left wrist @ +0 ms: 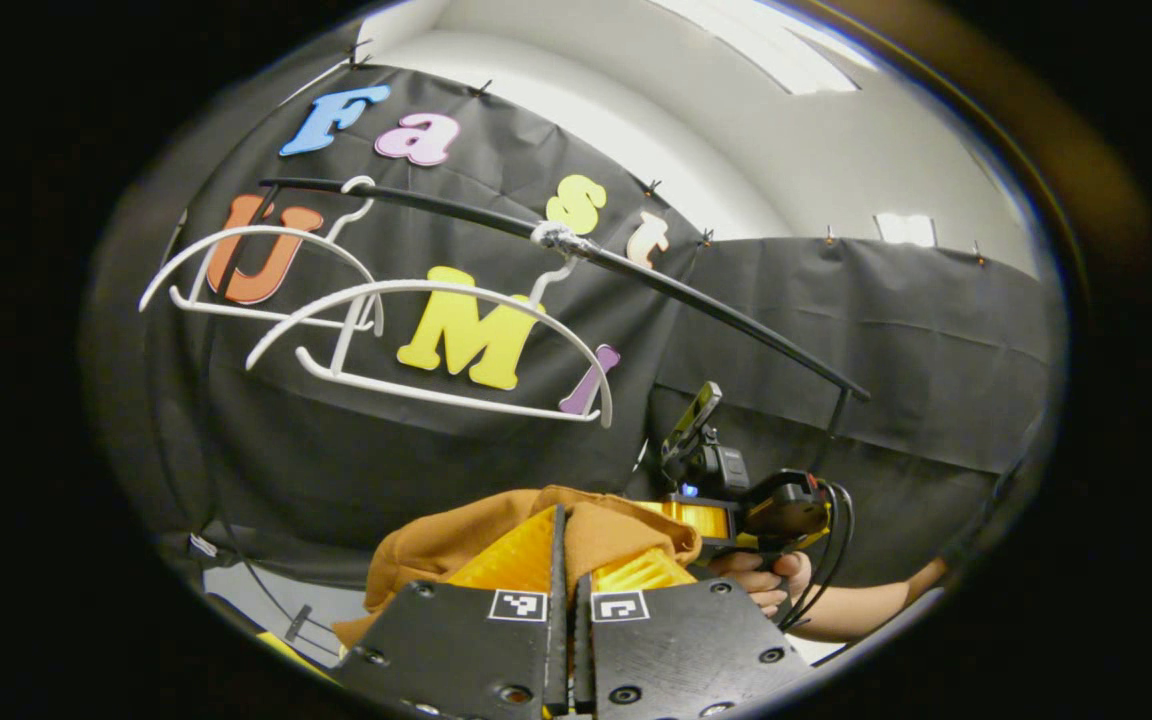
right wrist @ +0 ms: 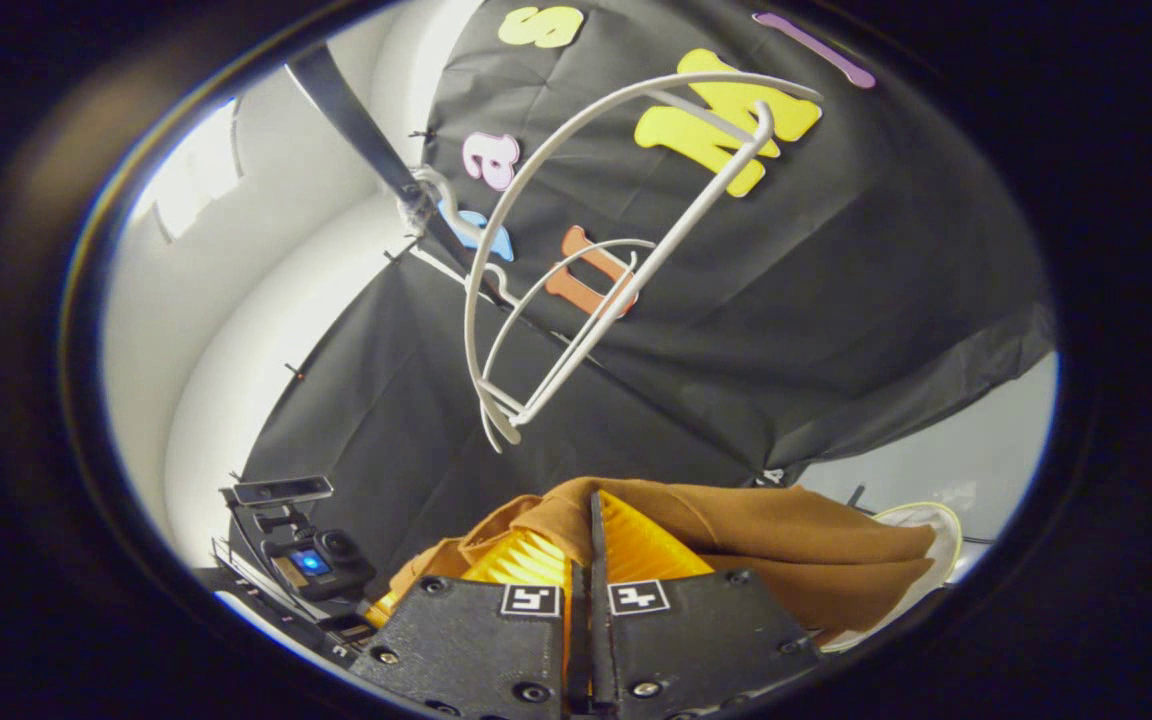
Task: Grasp the clothes on the hanger with both hands and then place them into the laundry hamper below.
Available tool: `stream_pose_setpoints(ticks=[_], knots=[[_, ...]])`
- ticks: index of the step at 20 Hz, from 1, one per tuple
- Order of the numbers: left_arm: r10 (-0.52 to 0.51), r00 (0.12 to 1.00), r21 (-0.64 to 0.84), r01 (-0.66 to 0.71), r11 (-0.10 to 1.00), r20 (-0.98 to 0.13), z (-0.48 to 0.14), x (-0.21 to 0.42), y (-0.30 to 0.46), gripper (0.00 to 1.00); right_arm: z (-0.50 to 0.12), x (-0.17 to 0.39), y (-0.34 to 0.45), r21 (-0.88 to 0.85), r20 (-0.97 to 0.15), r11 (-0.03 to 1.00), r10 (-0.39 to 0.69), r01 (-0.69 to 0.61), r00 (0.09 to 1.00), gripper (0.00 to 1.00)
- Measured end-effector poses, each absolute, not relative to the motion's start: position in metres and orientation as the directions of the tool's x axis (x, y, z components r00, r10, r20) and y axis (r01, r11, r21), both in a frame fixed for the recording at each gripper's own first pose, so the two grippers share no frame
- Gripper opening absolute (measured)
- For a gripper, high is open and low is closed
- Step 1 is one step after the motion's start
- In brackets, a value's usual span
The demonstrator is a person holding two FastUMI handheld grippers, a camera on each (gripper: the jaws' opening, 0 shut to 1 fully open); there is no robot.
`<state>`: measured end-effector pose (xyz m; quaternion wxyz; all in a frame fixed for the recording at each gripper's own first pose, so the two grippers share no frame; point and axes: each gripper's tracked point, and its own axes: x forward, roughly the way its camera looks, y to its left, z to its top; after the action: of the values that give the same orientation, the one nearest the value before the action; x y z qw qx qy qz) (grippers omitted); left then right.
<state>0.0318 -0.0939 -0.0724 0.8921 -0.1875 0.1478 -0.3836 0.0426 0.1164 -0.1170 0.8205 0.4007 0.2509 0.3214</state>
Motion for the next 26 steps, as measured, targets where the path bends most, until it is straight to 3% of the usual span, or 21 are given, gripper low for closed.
stream_pose_setpoints(ticks=[8, 14, 18, 22, 25, 26], knots=[[-0.708, 0.654, -0.473, 0.55, 0.688, -0.268, -0.146, 0.037, -0.087, 0.02, -0.213, 0.058, 0.095, 0.822, -0.319, 0.547, 0.673, -0.159, 0.667, 0.05], [-0.654, 0.626, -0.529, 0.415, 0.74, -0.424, -0.228, 0.037, -0.082, 0.02, -0.31, 0.068, 0.071, 0.759, -0.523, 0.65, 0.578, 0.034, 0.627, 0.05], [-0.566, 0.587, -0.457, 0.342, 0.821, -0.579, -0.29, 0.027, -0.071, 0.02, -0.377, 0.052, 0.052, 0.626, -0.691, 0.768, 0.467, 0.134, 0.552, 0.05], [-0.464, 0.519, -0.358, 0.296, 0.885, -0.718, -0.324, 0.014, -0.072, 0.02, -0.425, 0.051, 0.035, 0.543, -0.794, 0.798, 0.385, 0.262, 0.47, 0.03], [-0.308, 0.44, -0.199, 0.277, 0.94, -0.844, -0.35, -0.002, -0.054, 0.0, -0.445, 0.037, 0.027, 0.476, -0.856, 0.826, 0.358, 0.301, 0.372, 0.28], [-0.291, 0.425, -0.182, 0.278, 0.943, -0.857, -0.352, -0.014, -0.05, 0.01, -0.446, 0.038, 0.024, 0.443, -0.869, 0.847, 0.326, 0.293, 0.373, 0.32]])
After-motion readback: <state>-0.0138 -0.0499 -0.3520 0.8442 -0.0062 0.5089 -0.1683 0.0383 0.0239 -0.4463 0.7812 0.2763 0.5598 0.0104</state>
